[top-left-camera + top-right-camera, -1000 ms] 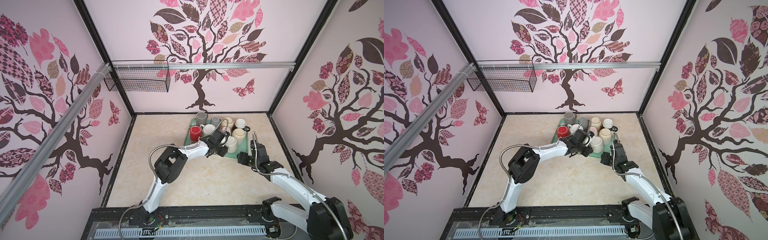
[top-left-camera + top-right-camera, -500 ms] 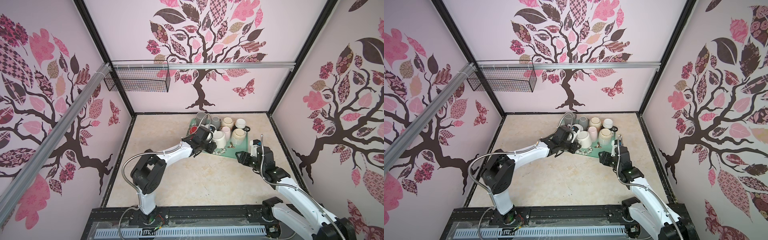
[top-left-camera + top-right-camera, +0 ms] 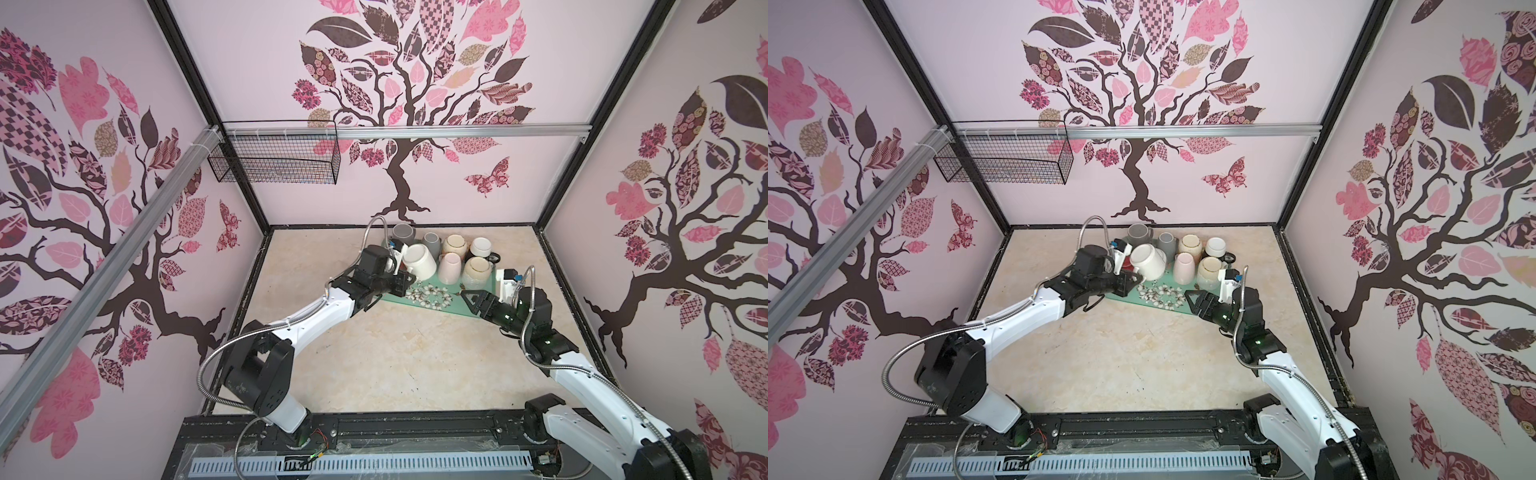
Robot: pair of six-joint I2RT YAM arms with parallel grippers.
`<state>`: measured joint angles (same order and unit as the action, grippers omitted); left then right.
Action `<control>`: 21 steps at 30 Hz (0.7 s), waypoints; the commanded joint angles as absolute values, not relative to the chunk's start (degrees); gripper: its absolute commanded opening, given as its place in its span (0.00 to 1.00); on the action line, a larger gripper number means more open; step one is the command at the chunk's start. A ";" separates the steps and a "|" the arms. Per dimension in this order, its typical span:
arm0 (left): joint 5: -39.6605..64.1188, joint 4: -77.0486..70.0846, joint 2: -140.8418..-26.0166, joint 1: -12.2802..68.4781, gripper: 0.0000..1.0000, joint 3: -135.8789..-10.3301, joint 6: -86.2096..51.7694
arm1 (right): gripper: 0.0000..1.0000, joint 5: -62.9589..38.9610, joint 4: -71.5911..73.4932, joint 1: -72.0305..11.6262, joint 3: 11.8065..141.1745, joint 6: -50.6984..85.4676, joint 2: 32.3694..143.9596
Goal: Turn the mug right side up
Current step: Place the mug on the tray.
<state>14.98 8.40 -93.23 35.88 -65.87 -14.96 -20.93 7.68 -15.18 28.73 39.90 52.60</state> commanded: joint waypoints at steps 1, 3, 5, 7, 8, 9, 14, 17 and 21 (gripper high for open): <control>10.08 10.95 -97.80 40.05 0.00 -70.79 -8.26 | 0.67 -17.85 0.27 -15.03 30.40 37.25 53.71; 8.94 10.89 -100.77 41.57 0.00 -72.28 -7.57 | 0.67 -17.33 0.07 -15.04 29.25 37.83 54.05; 8.22 10.63 -103.32 42.19 0.00 -73.27 -7.31 | 0.67 -17.49 0.35 -15.07 28.28 37.82 54.65; 7.79 10.19 -105.46 42.21 0.00 -74.00 -7.26 | 0.67 -17.71 0.19 -15.08 27.75 37.75 55.90; 7.47 10.13 -106.14 42.20 0.00 -74.16 -7.10 | 0.67 -18.11 0.10 -15.09 27.65 37.63 56.55; 7.09 9.85 -106.63 42.20 0.00 -74.22 -6.97 | 0.67 -18.52 -0.05 -15.06 27.64 37.51 57.25; 4.48 8.53 -107.86 42.19 0.00 -73.72 -6.22 | 0.67 -19.43 0.48 -15.06 27.25 37.15 58.63; 2.72 7.74 -109.83 42.21 0.00 -74.01 -5.44 | 0.67 -19.09 0.58 -15.07 27.16 36.72 59.04; 1.41 9.30 -112.37 42.22 0.07 -76.20 -4.57 | 0.67 -19.26 0.13 -15.12 27.51 36.05 60.01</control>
